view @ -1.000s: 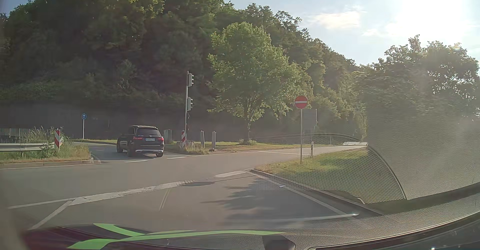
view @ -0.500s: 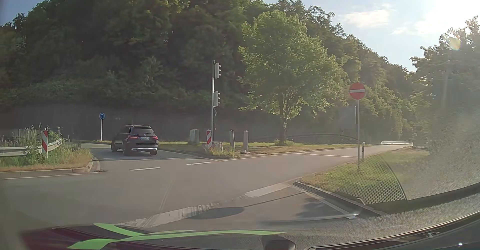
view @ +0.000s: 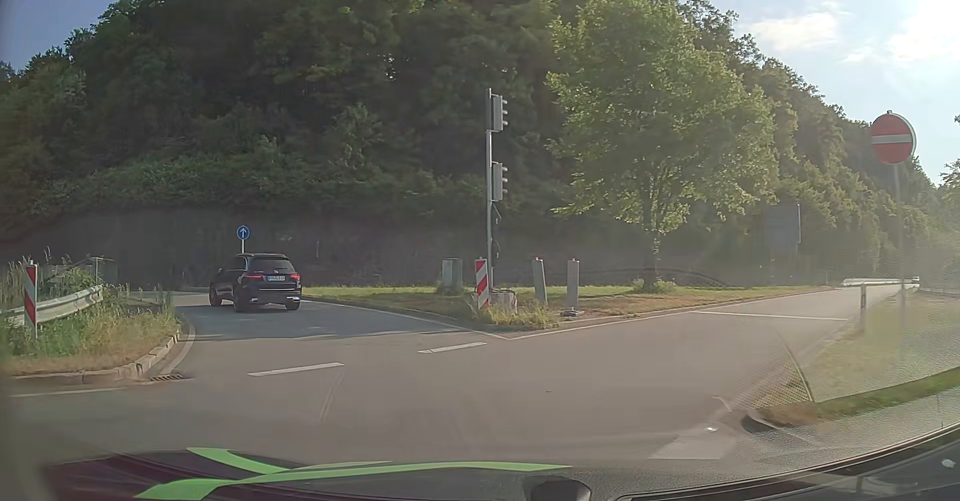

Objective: Follow the waypoints while adhering to traffic rules and regulations

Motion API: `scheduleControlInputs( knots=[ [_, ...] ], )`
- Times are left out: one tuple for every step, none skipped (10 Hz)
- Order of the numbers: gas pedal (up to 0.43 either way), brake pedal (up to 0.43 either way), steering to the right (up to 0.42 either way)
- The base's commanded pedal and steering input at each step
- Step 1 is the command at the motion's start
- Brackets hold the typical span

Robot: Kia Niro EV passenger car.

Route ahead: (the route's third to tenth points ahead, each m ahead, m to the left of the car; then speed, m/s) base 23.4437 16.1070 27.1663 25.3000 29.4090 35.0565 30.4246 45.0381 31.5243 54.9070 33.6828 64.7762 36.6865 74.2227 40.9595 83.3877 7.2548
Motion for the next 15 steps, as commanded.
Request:
scheduleControlInputs(
  knots=[
    [0.24,0.0,-0.157],
    [0.24,0.0,-0.158],
    [0.24,0.0,-0.159],
    [0.24,0.0,-0.161],
    [0.24,0.0,-0.162],
    [0.209,0.0,-0.163],
    [0.157,0.0,-0.169],
    [0.157,0.0,-0.177],
    [0.157,0.0,-0.184],
    [0.157,0.0,-0.188],
    [0.169,0.0,-0.188],
    [0.169,0.0,-0.188],
    [0.169,0.0,-0.188],
    [0.169,0.0,-0.188],
    [0.169,0.0,-0.188]
  ],
)
